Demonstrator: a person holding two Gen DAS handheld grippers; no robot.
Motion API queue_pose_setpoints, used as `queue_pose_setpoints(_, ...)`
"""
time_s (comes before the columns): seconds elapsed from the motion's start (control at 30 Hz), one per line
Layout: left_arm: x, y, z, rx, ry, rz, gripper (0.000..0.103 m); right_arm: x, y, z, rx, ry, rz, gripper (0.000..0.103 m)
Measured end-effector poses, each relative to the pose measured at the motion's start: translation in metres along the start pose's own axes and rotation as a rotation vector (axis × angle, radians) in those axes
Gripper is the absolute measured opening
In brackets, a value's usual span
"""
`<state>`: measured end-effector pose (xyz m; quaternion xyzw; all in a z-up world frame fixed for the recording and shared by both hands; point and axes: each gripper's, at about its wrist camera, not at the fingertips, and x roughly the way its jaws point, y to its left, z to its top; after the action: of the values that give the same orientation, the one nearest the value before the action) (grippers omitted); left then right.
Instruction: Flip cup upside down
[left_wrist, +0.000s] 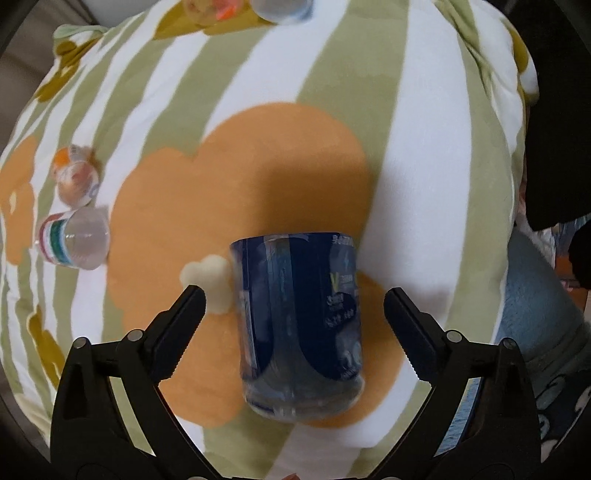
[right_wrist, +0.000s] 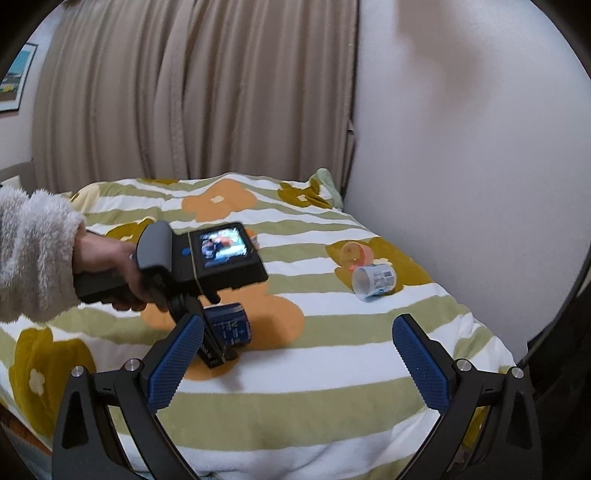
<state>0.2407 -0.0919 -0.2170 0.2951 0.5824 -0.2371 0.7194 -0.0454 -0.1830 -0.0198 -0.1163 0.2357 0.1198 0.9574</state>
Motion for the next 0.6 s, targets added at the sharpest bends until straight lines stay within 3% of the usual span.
queue_pose_setpoints(0.17,-0.041,0.007,-0.027,-0.035,-0.062,0.056,0.097,0.013,0.015,0.031,-0.283,0.051,0.157,0.102)
queue_pose_setpoints(0.27,-0.072,0.017,-0.065,-0.086,-0.148,0.091,0.099,0.029,0.034,0.060,-0.504,0.083,0.265,0.102)
queue_pose_setpoints(0.37,-0.093,0.016,-0.113,-0.173,-0.224,0.134,0.100,0.063,0.062,0.074,-0.739,0.176,0.375,0.102)
queue_pose_setpoints(0.47,-0.105,0.008,-0.150,-0.282,-0.285,0.106,0.100,0.103,0.094,0.057,-0.998,0.323,0.477,0.102)
queue_pose_setpoints(0.53,-0.109,0.007,-0.177,-0.370,-0.324,0.050,0.100,0.126,0.112,0.031,-1.211,0.377,0.476,0.102)
queue_pose_setpoints(0.6,-0.111,0.001,-0.198,-0.442,-0.351,0.044,0.100,0.146,0.120,0.004,-1.385,0.411,0.479,0.102)
